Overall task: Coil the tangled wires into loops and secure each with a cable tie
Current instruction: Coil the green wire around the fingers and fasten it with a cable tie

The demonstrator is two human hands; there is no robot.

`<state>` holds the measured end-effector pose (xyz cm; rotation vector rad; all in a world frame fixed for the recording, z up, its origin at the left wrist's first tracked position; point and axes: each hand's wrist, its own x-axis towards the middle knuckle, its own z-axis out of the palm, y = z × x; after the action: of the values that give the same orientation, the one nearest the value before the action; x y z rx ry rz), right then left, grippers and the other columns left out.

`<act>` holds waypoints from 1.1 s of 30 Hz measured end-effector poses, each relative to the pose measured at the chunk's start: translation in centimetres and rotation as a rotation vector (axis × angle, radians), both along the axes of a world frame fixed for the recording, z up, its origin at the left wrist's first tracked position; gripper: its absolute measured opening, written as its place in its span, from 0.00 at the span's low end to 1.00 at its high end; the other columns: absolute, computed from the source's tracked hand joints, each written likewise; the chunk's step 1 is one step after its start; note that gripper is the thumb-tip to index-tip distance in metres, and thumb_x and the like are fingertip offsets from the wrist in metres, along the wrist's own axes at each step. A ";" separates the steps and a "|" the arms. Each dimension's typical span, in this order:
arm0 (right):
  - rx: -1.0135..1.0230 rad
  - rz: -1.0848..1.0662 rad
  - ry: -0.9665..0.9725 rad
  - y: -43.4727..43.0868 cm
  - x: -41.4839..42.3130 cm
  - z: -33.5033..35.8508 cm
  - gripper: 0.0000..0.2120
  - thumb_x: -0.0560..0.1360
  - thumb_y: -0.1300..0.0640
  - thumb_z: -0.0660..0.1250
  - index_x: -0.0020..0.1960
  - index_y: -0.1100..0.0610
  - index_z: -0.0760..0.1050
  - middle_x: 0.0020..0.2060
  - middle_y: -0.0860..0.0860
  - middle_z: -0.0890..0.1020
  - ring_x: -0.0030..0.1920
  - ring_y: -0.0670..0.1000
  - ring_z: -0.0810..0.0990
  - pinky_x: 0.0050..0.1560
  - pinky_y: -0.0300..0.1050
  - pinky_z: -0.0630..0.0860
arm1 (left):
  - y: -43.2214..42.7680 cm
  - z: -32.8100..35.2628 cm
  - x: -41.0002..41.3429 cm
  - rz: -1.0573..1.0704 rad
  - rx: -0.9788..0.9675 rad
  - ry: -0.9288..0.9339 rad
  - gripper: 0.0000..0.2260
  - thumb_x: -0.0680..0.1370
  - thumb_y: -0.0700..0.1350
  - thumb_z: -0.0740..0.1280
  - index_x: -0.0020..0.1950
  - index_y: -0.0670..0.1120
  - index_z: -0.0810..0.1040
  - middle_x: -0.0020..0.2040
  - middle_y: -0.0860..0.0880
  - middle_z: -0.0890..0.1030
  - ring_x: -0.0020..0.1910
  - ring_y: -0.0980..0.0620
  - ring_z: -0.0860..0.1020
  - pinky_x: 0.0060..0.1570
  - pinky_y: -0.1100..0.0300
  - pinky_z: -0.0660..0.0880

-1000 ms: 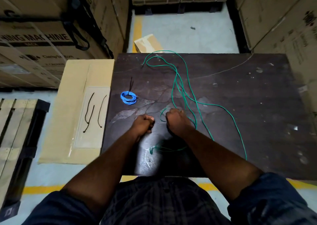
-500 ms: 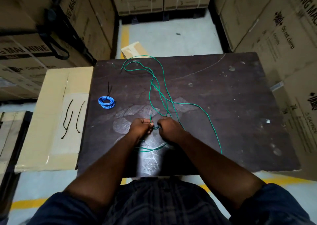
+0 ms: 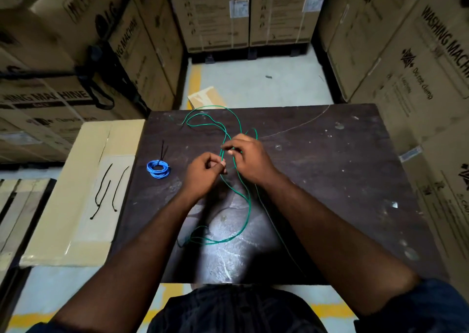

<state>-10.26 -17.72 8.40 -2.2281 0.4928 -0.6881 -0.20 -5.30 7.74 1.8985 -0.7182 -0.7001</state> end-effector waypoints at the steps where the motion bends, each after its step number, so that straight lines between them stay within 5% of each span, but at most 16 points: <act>1: -0.029 0.000 0.003 -0.2 0.1 0.1 0.10 0.70 0.67 0.66 0.48 0.58 0.81 0.43 0.54 0.80 0.45 0.53 0.78 0.49 0.42 0.73 | 0.0 0.5 0.3 -0.008 -0.027 0.035 0.05 0.75 0.40 0.69 0.41 0.48 0.78 0.32 0.52 0.82 0.34 0.53 0.81 0.45 0.57 0.77; 8: -0.173 0.060 0.029 -0.5 0.6 1.6 0.11 0.68 0.66 0.66 0.46 0.57 0.81 0.40 0.53 0.82 0.42 0.55 0.79 0.45 0.47 0.75 | 0.0 4.5 1.3 -0.139 -0.095 0.086 0.03 0.78 0.37 0.66 0.46 0.40 0.78 0.34 0.48 0.78 0.28 0.61 0.74 0.34 0.68 0.74; 13: -0.130 -0.070 0.005 -1.4 0.6 2.6 0.10 0.71 0.62 0.64 0.48 0.56 0.82 0.43 0.52 0.85 0.45 0.54 0.81 0.48 0.45 0.76 | 0.7 5.1 3.0 -0.132 -0.122 0.149 0.08 0.80 0.42 0.64 0.42 0.43 0.77 0.33 0.48 0.75 0.29 0.56 0.71 0.34 0.63 0.72; 16: 0.043 -0.114 0.029 -2.2 0.5 2.9 0.09 0.73 0.65 0.66 0.49 0.56 0.82 0.40 0.49 0.85 0.43 0.48 0.82 0.48 0.43 0.77 | 1.2 5.2 4.1 -0.121 -0.167 0.122 0.07 0.80 0.41 0.63 0.44 0.46 0.79 0.31 0.49 0.71 0.26 0.58 0.66 0.26 0.66 0.65; 19: 0.405 0.063 0.153 -1.8 0.8 3.6 0.10 0.75 0.70 0.63 0.50 0.60 0.80 0.38 0.51 0.84 0.38 0.46 0.81 0.43 0.38 0.76 | 1.0 5.9 4.8 -0.082 -0.236 0.066 0.07 0.80 0.41 0.63 0.45 0.45 0.79 0.29 0.53 0.69 0.24 0.60 0.63 0.23 0.67 0.59; 23: 0.759 0.243 0.083 -0.2 1.8 5.7 0.06 0.79 0.65 0.61 0.51 0.64 0.77 0.40 0.56 0.83 0.37 0.49 0.80 0.43 0.38 0.77 | 0.4 7.0 5.2 -0.110 -0.266 -0.063 0.07 0.80 0.36 0.63 0.49 0.33 0.78 0.27 0.63 0.76 0.26 0.68 0.71 0.29 0.77 0.64; 28: 0.957 0.256 -0.033 0.4 3.0 7.5 0.09 0.81 0.64 0.56 0.50 0.65 0.74 0.34 0.53 0.83 0.33 0.48 0.82 0.38 0.37 0.78 | 0.2 8.1 6.0 -0.131 -0.299 -0.084 0.05 0.79 0.36 0.64 0.48 0.36 0.78 0.27 0.63 0.77 0.27 0.68 0.71 0.31 0.77 0.64; 33: 1.168 0.561 0.098 0.5 1.1 8.7 0.08 0.77 0.69 0.59 0.54 0.62 0.72 0.47 0.58 0.84 0.37 0.50 0.84 0.33 0.35 0.74 | 0.2 9.3 7.3 -0.219 -0.324 -0.038 0.03 0.74 0.35 0.70 0.43 0.42 0.81 0.33 0.59 0.82 0.34 0.65 0.76 0.39 0.72 0.72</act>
<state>-9.15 -17.21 17.05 -1.1735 0.1884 0.0582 7.11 -5.11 17.01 1.5556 -1.0102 -0.6399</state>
